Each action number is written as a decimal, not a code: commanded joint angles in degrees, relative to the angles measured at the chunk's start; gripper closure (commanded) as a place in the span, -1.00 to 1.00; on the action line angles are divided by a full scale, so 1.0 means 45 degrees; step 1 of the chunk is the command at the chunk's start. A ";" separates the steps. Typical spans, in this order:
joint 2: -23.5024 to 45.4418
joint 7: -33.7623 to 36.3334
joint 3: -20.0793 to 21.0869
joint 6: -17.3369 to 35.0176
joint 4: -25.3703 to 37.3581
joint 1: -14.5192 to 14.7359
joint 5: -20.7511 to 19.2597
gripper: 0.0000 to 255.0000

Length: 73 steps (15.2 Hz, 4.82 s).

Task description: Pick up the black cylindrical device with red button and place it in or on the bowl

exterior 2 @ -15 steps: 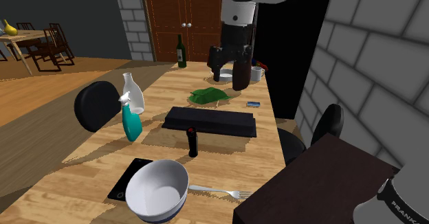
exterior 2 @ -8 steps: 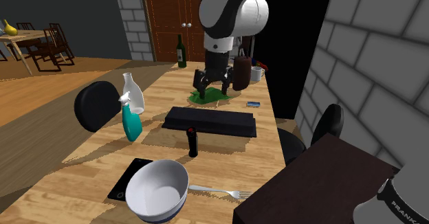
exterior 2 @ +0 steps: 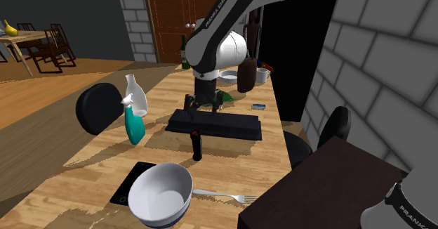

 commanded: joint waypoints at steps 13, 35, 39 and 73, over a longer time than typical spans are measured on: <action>0.3806 0.0259 -0.0065 0.1169 0.2425 0.0501 -0.0146 -1.00; 0.3058 0.0308 -0.0030 0.0662 0.2188 0.0465 -0.0118 1.00; 0.2481 0.0347 -0.0002 0.0230 0.2045 0.0436 -0.0096 1.00; -0.1894 0.2444 0.0759 -0.2857 0.0987 0.1455 0.0020 1.00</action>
